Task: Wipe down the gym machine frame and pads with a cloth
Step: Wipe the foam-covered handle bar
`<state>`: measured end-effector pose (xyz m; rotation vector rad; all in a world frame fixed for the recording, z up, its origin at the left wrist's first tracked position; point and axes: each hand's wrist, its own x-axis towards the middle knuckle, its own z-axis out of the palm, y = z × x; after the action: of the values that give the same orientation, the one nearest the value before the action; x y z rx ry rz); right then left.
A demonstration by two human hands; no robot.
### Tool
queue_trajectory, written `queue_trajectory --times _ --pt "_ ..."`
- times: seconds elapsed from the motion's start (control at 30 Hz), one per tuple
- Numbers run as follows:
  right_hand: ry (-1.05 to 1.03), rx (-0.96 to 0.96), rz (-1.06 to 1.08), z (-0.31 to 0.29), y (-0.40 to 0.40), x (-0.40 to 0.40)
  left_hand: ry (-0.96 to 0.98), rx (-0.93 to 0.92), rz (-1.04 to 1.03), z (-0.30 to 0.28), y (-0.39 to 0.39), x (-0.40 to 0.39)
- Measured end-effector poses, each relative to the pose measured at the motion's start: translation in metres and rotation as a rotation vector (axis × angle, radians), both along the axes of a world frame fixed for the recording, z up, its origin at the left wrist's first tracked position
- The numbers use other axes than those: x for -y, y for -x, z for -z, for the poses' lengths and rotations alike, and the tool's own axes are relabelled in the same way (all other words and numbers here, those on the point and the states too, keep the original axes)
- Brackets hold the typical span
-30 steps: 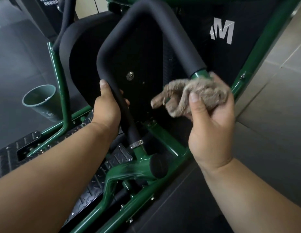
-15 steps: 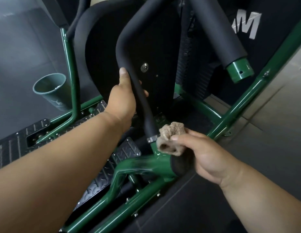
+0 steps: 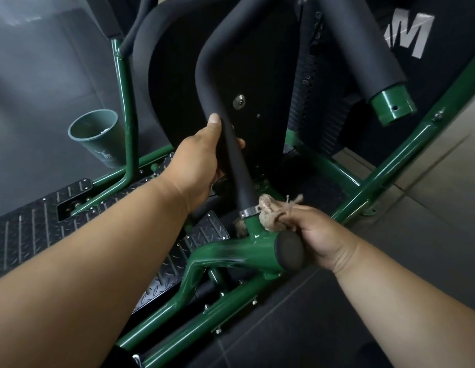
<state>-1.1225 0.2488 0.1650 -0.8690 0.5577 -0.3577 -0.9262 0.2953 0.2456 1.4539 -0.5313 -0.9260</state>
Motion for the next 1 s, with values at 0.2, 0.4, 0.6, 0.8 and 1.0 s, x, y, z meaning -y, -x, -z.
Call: queue_trajectory --times 0.2,0.4,0.6,0.8,1.0 --pt "-0.091 0.176 -0.254 0.000 -0.009 -0.002 0.027 -0.022 -0.011 0.006 0.002 0.002" --pt "0.145 -0.028 -0.271 -0.009 -0.016 0.005 0.035 0.011 -0.013 0.008 0.000 0.003" --pt "0.542 -0.247 -0.303 -0.042 -0.011 0.017 0.024 0.047 -0.003 0.009 0.000 0.003" --pt "0.133 0.025 -0.355 0.012 -0.019 0.012 0.030 0.058 0.014 0.010 -0.003 0.003" --pt "0.068 0.159 -0.479 0.023 -0.035 0.011 0.042 0.075 0.037 0.011 -0.008 0.002"
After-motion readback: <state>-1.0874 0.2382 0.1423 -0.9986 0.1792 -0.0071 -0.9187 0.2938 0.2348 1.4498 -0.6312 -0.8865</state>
